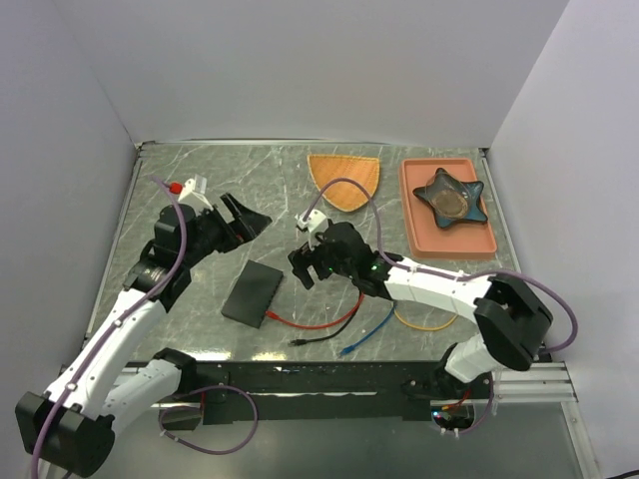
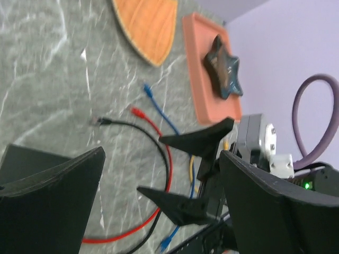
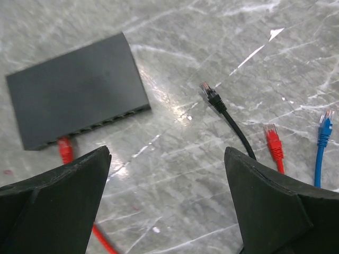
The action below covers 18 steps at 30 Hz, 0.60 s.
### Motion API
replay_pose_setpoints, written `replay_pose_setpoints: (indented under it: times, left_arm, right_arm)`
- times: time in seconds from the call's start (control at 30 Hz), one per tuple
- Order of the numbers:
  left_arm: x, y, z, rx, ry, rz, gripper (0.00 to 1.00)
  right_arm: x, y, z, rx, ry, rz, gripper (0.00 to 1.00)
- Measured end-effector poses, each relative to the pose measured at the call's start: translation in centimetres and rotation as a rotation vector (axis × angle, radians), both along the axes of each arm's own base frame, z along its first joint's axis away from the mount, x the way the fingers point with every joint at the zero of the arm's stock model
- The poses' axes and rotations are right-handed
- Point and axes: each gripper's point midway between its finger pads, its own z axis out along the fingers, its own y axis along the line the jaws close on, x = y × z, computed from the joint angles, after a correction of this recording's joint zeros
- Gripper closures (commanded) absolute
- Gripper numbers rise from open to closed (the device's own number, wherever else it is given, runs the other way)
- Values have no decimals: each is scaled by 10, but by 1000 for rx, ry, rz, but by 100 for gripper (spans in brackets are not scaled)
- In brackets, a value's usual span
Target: Insert the plug into the switch port
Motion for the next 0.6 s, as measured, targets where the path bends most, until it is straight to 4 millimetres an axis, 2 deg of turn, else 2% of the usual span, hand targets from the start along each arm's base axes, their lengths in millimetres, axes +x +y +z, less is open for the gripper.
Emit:
replay_pose_setpoints:
  times: [0.07, 0.17, 0.4, 0.6]
  left_arm:
    - [-1, -3, -14, 5, 46, -16, 4]
    - [1, -7, -19, 7, 64, -31, 4]
    - [0, -7, -18, 13, 56, -40, 4]
    - [1, -7, -20, 28, 51, -45, 4]
  right_arm:
    - [4, 0, -11, -23, 6, 11, 7]
    - [14, 0, -26, -63, 27, 14, 8]
    - [49, 2, -43, -95, 79, -17, 11]
    - [62, 0, -61, -132, 108, -35, 12]
